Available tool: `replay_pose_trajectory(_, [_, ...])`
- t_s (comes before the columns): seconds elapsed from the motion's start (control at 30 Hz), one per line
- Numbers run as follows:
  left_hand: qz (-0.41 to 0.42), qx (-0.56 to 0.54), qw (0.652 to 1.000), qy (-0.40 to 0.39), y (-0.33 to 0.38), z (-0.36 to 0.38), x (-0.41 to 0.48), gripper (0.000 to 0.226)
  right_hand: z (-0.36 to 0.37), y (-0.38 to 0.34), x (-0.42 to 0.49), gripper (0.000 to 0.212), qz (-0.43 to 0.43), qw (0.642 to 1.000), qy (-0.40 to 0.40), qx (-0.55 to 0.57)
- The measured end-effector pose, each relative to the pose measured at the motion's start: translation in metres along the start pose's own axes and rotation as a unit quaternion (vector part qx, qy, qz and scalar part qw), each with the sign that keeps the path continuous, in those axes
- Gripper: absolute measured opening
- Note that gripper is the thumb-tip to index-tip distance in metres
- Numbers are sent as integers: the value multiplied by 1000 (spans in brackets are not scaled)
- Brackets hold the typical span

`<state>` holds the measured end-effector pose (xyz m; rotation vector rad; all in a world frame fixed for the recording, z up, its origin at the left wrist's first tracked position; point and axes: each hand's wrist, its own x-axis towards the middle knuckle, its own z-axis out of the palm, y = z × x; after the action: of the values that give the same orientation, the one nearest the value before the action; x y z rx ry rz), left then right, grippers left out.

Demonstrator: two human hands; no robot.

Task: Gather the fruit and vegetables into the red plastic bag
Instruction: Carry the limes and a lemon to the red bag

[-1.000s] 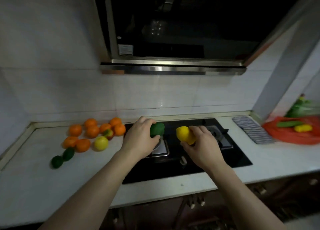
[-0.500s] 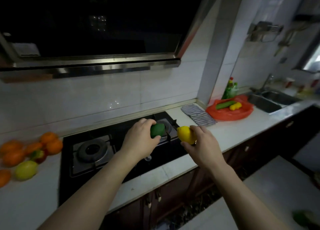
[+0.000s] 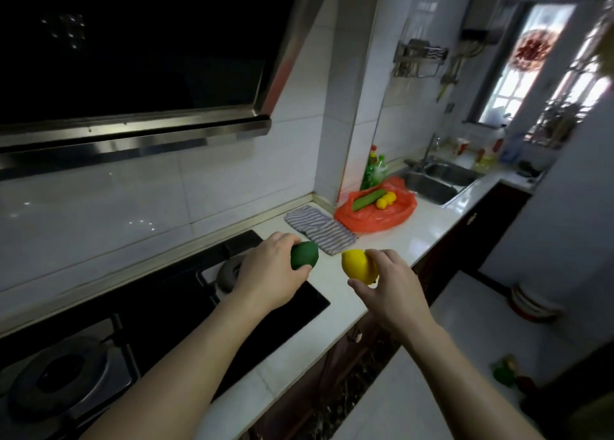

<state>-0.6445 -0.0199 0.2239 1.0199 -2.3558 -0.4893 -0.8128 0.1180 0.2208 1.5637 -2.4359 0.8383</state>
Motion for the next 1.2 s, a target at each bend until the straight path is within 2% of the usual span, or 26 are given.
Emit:
replay_pose_trajectory(0.27, [49, -12, 997, -53, 17, 50, 81, 44, 4, 49, 36, 56, 78, 996, 11, -33])
replay_pose_trajectory(0.5, [82, -21, 994, -71, 59, 106, 135, 39, -5, 127, 66, 57, 127, 991, 29, -36])
replay_pose_trajectory(0.77, [74, -20, 995, -62, 129, 184, 203, 40, -20, 241, 120, 67, 129, 991, 34, -12])
replay_pose_trajectory(0.97, [62, -9, 997, -47, 184, 237, 248, 40, -43, 323, 163, 65, 101, 995, 23, -12])
replay_pose_trajectory(1.2, [44, 1, 998, -52, 211, 278, 288, 42, -43, 375, 199, 64, 81, 997, -1, 3])
